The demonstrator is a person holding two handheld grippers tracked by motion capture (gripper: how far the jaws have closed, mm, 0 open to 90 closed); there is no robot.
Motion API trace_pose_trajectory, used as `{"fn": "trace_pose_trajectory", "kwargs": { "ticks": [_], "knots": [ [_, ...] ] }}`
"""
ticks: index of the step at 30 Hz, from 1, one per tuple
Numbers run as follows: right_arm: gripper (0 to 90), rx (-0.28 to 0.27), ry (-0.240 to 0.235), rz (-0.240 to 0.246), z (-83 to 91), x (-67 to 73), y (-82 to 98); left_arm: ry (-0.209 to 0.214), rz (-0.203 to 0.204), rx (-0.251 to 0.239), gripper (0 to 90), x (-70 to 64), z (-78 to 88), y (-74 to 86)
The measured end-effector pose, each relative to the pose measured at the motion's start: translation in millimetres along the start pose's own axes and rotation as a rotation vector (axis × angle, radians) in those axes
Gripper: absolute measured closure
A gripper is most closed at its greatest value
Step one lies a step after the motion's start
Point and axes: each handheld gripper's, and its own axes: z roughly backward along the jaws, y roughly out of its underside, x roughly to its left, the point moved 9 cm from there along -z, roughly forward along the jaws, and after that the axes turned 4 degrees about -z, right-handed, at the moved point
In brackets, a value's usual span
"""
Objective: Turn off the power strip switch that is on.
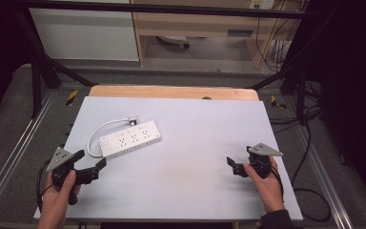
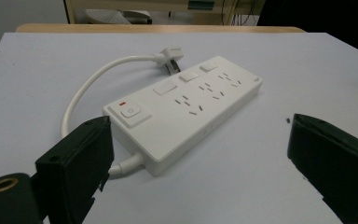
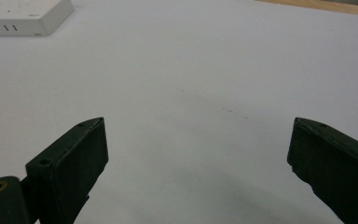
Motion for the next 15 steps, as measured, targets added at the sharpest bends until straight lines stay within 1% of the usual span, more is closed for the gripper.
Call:
{"fn": "trace_pose_trajectory", "kwargs": {
  "ticks": [3, 5, 7, 12, 15],
  "knots": [
    [5.4, -0.006, -0.012, -0.005, 2.0, 2.3, -0.5, -0.001, -0.005, 0.001, 6.8, -1.1, 0.1, 0.2],
    [5.4, -0.008, -0.01, 0.001, 2.9, 2.4, -0.5, 0.001, -0.008, -0.001, 6.8, -1.5, 0.9, -0.1],
    [5.4, -0.009, -0.012, -0.002, 3.7, 3.0, -0.9, 0.003, -0.01, -0.006, 6.8, -1.9, 1.5, -0.8],
    [5.5, -0.042, -0.012, -0.005, 6.8, 3.5, -5.4, 0.011, -0.007, -0.024, 6.8, -4.2, 1.3, -3.9],
    [5.9, -0.071, 0.003, -0.002, 10.4, 2.9, -9.8, 0.016, -0.009, -0.035, 6.8, -6.8, 1.1, -5.6]
  ]
}}
